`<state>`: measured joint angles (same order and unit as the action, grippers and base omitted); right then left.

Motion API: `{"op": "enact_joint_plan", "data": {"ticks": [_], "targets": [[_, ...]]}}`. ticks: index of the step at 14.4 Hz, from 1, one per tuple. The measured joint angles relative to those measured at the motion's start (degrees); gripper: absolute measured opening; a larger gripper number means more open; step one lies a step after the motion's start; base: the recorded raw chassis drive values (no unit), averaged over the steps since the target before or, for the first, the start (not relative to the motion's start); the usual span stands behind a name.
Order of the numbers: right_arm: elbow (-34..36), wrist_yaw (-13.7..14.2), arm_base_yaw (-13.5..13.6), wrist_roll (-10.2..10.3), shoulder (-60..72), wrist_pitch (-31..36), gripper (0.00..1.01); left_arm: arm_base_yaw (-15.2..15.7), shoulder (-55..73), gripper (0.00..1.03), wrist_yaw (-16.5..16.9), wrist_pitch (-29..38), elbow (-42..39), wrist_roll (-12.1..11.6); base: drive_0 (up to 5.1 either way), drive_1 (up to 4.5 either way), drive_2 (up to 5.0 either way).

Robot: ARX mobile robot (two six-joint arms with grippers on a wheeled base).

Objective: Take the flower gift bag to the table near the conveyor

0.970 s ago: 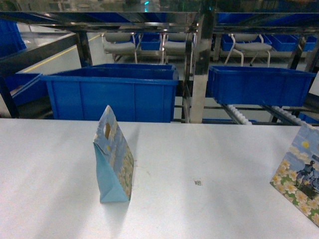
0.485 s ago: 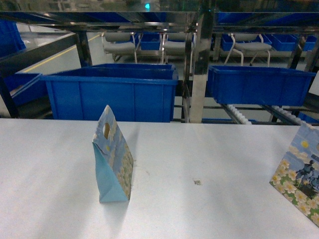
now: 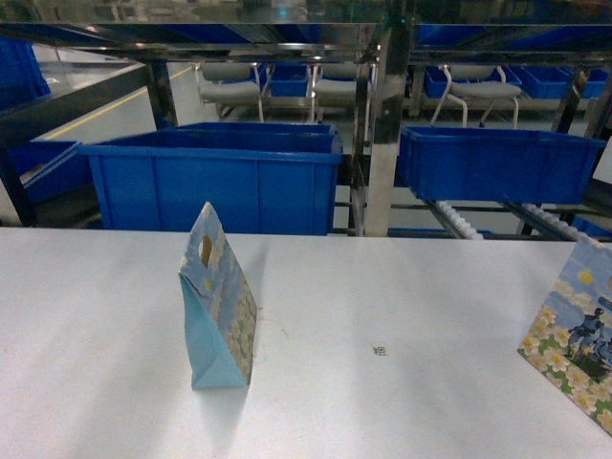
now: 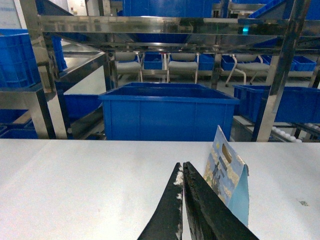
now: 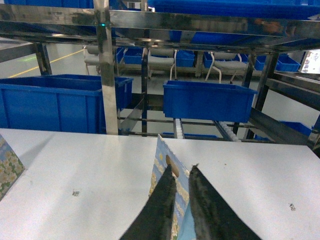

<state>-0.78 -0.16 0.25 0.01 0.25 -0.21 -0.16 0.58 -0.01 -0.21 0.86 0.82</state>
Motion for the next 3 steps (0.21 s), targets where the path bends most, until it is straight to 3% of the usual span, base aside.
{"op": "enact_joint_plan", "data": {"ticks": [1, 3], "targets": [[0.0, 0.0, 0.0, 0.0, 0.0, 0.0, 0.3, 0.0, 0.0, 0.24, 0.0, 0.0, 0.0, 0.0, 0.0, 0.0, 0.0], [0.0, 0.0, 0.0, 0.0, 0.0, 0.0, 0.61, 0.0, 0.0, 0.55, 0.0, 0.0, 0.0, 0.0, 0.0, 0.0, 0.0]]}}
